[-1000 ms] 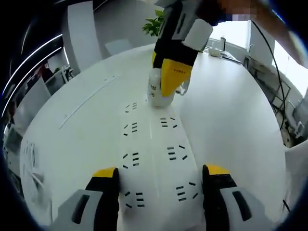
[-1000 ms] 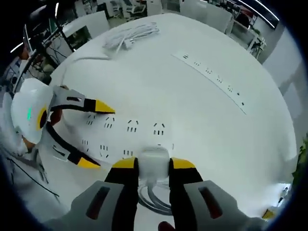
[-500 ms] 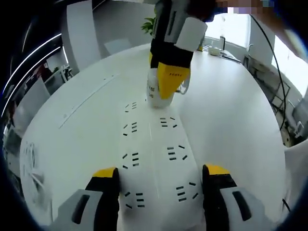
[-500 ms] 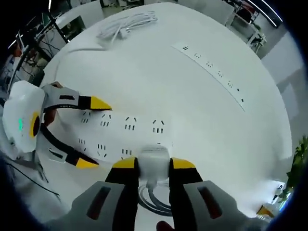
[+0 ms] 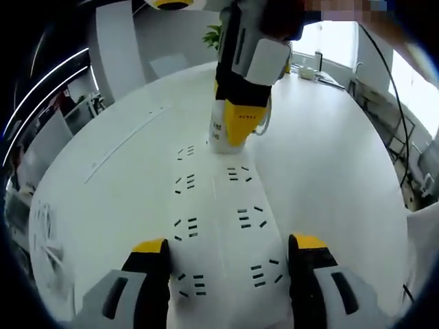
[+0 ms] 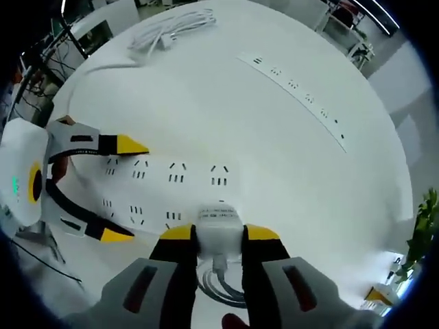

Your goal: Straighten the power strip on the desk, plug the charger into it

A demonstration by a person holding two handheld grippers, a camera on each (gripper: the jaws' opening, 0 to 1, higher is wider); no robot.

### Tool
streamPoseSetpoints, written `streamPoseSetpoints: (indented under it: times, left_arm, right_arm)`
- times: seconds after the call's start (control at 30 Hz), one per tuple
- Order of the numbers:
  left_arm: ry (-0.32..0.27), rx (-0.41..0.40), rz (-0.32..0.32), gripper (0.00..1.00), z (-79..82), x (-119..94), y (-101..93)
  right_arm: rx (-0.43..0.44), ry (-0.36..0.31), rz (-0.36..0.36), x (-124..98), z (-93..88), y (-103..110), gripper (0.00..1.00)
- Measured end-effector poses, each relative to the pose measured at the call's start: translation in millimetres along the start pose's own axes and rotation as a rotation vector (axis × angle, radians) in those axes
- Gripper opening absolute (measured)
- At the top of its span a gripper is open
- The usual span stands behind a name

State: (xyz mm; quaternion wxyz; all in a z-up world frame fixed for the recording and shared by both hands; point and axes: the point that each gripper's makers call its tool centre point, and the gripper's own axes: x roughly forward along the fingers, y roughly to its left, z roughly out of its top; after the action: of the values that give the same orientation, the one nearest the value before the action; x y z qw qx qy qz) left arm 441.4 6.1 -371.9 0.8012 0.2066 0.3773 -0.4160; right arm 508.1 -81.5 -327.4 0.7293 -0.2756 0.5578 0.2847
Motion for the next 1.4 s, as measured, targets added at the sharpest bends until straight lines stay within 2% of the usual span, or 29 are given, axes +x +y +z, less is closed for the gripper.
streamPoseSetpoints:
  times: [0.2,0.43,0.6,0.77,0.9,1.0,1.17,1.27,1.4]
  left_arm:
    - [-0.008,-0.012,0.008,0.71,0.3,0,-0.6]
    - [-0.011,-0.020,0.011,0.71,0.2,1,-0.7]
    - [-0.019,-0.026,0.012,0.72,0.3,1,0.0]
    - [-0.026,-0.030,0.013,0.72,0.5,1,0.3]
    - [-0.032,-0.035,0.008,0.72,0.5,1,0.9]
    - [-0.036,-0.037,0.006,0.72,0.5,1,1.2]
    - [-0.044,-0.041,0.002,0.73,0.3,1,1.9]
    - [-0.046,-0.042,0.000,0.73,0.2,1,2.1]
    - [-0.045,-0.043,-0.002,0.73,0.0,1,2.3]
  right_arm:
    - [-0.012,-0.009,0.001,1,-0.8,0,0.23]
    - [0.015,-0.092,0.055,1,-2.3,1,0.24]
    - [-0.012,-0.116,0.051,1,-2.1,4,0.25]
    - [-0.028,-0.160,0.081,0,-2.0,6,0.26]
    - [-0.165,-0.238,0.126,-3,4.7,5,0.27]
    - [-0.255,-0.251,0.119,-5,3.4,5,0.28]
    - [-0.540,-0.311,0.068,-12,10.0,10,0.29]
    - [-0.671,-0.301,0.033,-14,9.3,10,0.30]
    - [-0.870,-0.246,-0.049,-13,6.9,3,0.36]
